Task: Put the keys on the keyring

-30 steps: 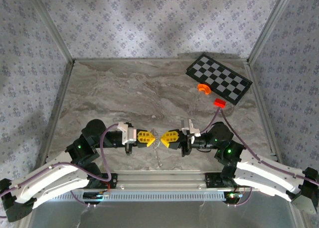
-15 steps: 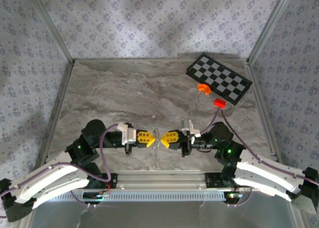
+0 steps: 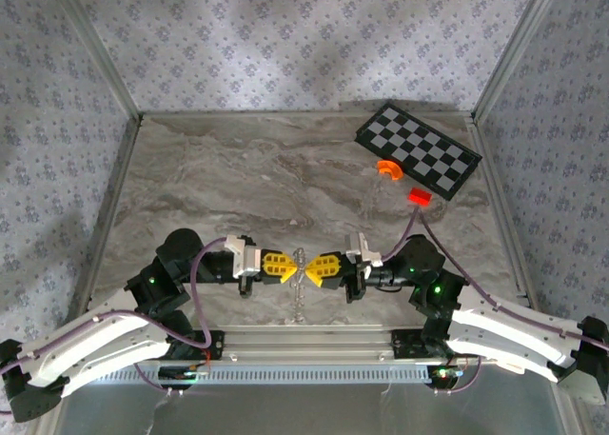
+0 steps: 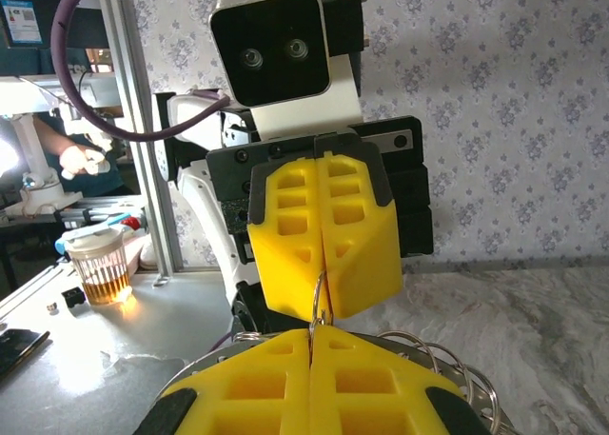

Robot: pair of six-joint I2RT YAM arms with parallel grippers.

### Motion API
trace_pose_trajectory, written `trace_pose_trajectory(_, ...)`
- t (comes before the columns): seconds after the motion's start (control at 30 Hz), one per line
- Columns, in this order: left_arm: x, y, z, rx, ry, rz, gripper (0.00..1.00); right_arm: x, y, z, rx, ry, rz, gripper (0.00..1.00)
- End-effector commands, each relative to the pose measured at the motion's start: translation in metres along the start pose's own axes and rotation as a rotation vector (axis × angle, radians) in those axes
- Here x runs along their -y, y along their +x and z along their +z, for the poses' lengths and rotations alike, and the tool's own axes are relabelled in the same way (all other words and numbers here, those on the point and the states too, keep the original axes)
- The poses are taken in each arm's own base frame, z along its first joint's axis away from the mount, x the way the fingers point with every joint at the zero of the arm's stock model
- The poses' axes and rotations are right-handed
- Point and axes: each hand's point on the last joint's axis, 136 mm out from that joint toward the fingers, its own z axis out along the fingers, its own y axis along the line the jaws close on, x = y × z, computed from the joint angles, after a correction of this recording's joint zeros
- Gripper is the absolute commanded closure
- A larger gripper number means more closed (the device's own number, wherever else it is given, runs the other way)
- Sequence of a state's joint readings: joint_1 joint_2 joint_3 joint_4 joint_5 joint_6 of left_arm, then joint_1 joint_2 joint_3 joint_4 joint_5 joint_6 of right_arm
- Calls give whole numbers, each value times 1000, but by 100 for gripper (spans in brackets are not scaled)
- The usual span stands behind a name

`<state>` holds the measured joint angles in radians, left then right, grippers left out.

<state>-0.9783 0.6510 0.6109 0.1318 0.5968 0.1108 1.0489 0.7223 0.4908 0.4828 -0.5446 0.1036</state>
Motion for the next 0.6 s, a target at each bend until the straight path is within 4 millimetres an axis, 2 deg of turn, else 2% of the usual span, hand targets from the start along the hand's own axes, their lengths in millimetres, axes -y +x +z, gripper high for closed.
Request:
trace_pose_trajectory(0.0,-3,-20,0,53,-12,29,100,-13,-14,-1,47,-51,-56,100)
trace_pose_trajectory(0.57,-1,-15,1,-8,-1,60,100,-12,-14,1,23,-42,-32,100)
